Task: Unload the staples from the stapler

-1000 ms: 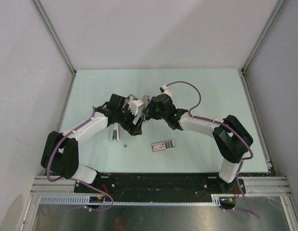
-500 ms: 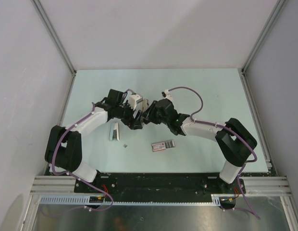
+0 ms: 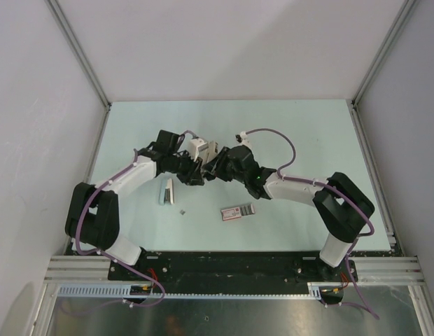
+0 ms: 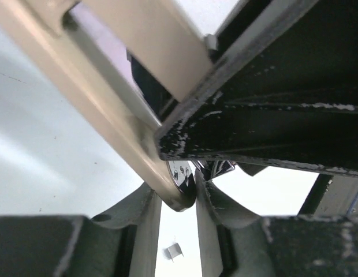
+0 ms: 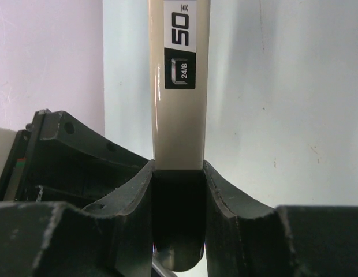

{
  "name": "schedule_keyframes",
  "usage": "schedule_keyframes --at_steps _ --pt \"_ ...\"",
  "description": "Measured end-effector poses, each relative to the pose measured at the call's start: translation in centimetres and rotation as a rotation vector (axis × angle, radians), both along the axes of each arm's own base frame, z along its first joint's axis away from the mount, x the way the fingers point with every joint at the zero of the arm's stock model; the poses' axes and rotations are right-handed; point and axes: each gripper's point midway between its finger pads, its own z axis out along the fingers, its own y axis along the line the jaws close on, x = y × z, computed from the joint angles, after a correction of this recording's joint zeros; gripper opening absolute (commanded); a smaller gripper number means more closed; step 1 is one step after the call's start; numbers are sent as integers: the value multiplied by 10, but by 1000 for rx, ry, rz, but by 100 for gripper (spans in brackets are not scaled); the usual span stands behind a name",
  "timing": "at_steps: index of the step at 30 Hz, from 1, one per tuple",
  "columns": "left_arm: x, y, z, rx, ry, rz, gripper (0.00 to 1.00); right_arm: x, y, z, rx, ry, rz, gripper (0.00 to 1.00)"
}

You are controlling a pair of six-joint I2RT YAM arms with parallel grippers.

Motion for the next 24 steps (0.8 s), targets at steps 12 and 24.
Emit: schedule_keyframes --at_steps 12,24 --pt "14 18 -10 116 -96 -2 15 -16 -16 -3 -5 3 119 0" --pt "34 32 -27 253 -194 -16 11 -27 -40 -15 -106 -74 315 0"
